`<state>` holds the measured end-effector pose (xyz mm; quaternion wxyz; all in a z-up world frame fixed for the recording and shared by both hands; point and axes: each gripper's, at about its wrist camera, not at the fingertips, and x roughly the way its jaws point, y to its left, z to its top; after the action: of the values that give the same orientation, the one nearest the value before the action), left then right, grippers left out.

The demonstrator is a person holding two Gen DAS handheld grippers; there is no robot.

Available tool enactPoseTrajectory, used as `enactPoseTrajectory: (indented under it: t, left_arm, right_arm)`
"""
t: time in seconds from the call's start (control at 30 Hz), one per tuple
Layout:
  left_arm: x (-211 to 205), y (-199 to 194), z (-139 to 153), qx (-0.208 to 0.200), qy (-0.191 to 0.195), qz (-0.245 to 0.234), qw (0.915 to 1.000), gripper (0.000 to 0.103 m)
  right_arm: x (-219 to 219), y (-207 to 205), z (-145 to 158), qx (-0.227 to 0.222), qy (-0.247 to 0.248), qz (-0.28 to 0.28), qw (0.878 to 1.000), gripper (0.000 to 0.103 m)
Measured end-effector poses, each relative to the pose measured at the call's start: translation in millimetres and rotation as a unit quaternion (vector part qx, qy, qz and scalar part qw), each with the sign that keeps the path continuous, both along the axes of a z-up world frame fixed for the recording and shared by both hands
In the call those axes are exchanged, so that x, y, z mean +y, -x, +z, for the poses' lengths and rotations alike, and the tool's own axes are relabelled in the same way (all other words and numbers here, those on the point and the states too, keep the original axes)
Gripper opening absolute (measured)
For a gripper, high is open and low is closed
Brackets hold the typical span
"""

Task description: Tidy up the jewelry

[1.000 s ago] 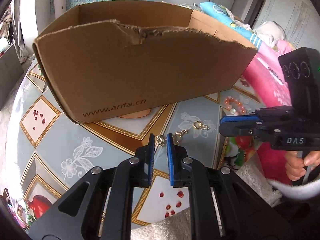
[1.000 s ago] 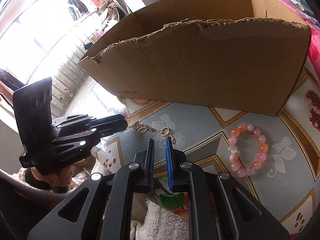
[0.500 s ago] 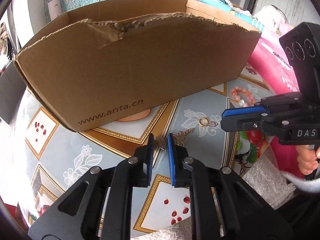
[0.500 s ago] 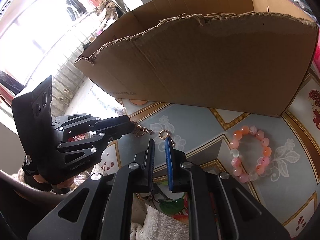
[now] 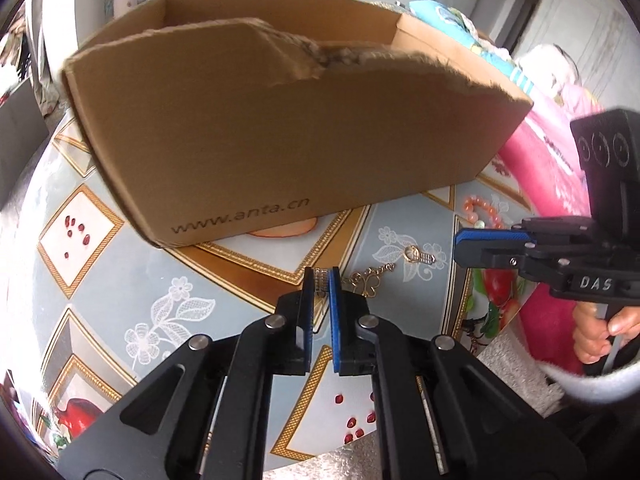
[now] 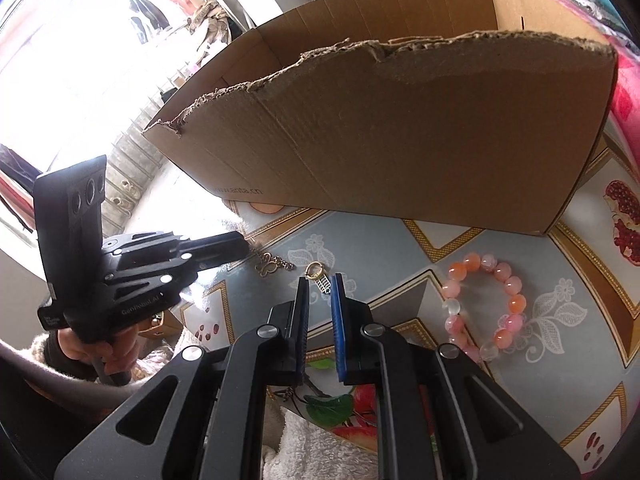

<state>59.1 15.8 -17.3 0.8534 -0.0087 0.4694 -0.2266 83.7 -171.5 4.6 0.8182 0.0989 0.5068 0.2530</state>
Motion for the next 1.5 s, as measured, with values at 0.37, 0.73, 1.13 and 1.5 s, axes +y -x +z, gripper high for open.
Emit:
enactPoseTrajectory:
  t: [0.37, 0.73, 1.13, 1.5]
  left_arm:
    - [16.2, 6.1, 12.0, -0.021, 0.003, 0.023, 0.9995, 0.006]
    - [26.3, 9.0, 20.9, -0.031, 0.033, 0.027, 0.9986, 0.006]
    - [43.4, 5.6, 22.9, -0.026, 0.058, 0.048, 0.9968, 0.006]
    - [40.4, 6.9, 21.0, -0.027, 0.058, 0.048, 0.9968, 0.006]
  right_arm:
    - [28.7, 6.6, -0.4, -0.036, 0.083, 0.037, 0.995, 0.021]
    - [58.1, -1.3, 2.0, -0.081, 0.134, 0.085, 0.984, 0.022]
    - [62.8, -7.4, -4.3, -0.079, 0.133, 0.103, 0.983, 0.021]
    - [60.8, -7.5, -3.7, -0.078, 0.142, 0.101, 0.982, 0.012]
